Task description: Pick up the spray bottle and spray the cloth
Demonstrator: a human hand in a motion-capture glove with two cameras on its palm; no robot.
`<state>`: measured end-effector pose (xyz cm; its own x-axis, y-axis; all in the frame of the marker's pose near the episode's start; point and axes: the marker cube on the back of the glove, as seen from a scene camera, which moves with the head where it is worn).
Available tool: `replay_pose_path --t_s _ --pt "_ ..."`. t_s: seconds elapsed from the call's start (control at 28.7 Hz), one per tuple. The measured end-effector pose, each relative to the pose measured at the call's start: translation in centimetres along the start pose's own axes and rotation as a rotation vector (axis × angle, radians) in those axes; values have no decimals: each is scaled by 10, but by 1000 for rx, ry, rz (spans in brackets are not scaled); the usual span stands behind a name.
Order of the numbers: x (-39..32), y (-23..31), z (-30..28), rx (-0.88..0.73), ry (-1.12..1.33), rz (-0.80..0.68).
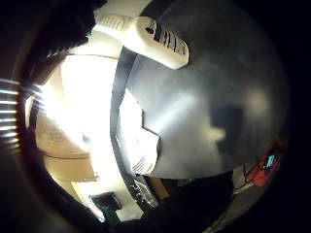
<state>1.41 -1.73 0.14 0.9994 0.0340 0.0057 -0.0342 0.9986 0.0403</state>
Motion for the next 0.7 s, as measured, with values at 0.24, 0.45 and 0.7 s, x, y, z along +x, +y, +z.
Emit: replay_pose_path --t_s 0.24,0.45,0.7 --pt "22 -35 -15 46 87 0" --pt "31 -51 -27 89 91 3" --pt "30 -53 -27 91 63 -25"
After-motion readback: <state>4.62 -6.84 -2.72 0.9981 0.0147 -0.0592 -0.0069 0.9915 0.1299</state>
